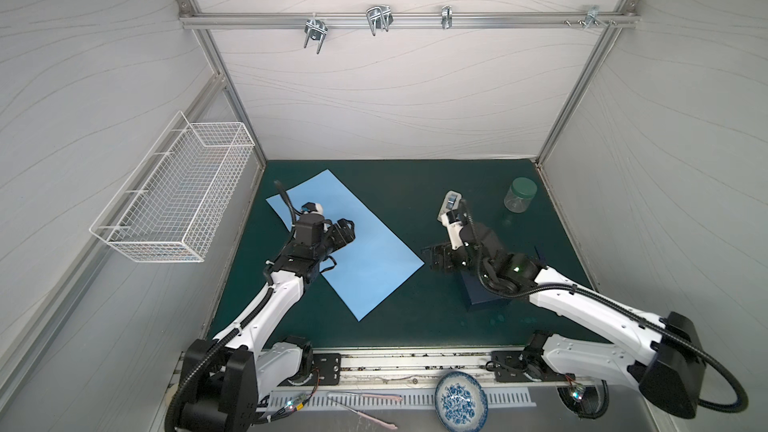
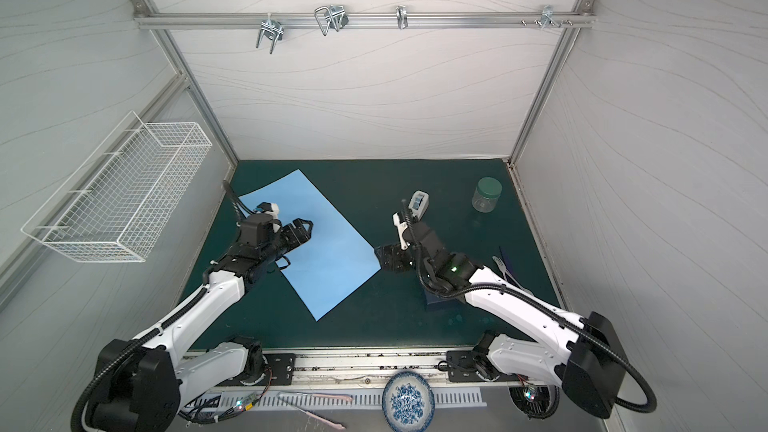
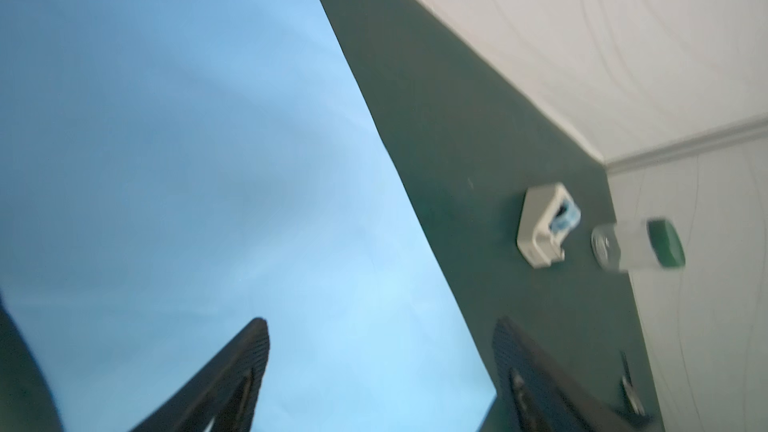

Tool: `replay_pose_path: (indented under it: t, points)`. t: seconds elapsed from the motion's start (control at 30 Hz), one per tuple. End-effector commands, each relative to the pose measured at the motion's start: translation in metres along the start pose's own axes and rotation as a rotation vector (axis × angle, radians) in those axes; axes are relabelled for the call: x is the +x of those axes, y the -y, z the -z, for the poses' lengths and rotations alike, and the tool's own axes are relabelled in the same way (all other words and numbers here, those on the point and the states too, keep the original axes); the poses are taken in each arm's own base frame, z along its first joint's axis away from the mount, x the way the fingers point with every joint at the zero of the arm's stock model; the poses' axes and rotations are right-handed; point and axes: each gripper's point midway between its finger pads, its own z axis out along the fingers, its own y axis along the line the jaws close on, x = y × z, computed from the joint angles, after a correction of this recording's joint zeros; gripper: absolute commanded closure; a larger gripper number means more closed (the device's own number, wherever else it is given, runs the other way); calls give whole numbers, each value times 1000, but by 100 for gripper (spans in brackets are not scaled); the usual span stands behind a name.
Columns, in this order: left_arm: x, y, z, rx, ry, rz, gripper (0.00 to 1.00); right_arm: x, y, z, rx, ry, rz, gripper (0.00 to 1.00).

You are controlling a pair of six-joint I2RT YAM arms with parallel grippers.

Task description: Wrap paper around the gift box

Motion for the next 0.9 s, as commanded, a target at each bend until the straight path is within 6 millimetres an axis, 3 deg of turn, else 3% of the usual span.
replay_pose_path:
  t: [0.0,0.13,0.4,0.63,0.87]
  points:
    - [30,-14,-5,-85,-144,37,13,60,-2,-20,35,-234,-80,13]
    - [38,-26,-14,-136,-174,18,16,61,0,-49,76,-247,-83,14]
    - [48,-43,-31,-158,-204,52,22,54,31,-100,138,-262,-188,16]
    - [69,-52,-38,-155,-261,70,24,59,30,-128,107,-303,-225,19]
    - [94,-52,-38,-89,-320,117,27,46,28,-141,26,-259,-283,29]
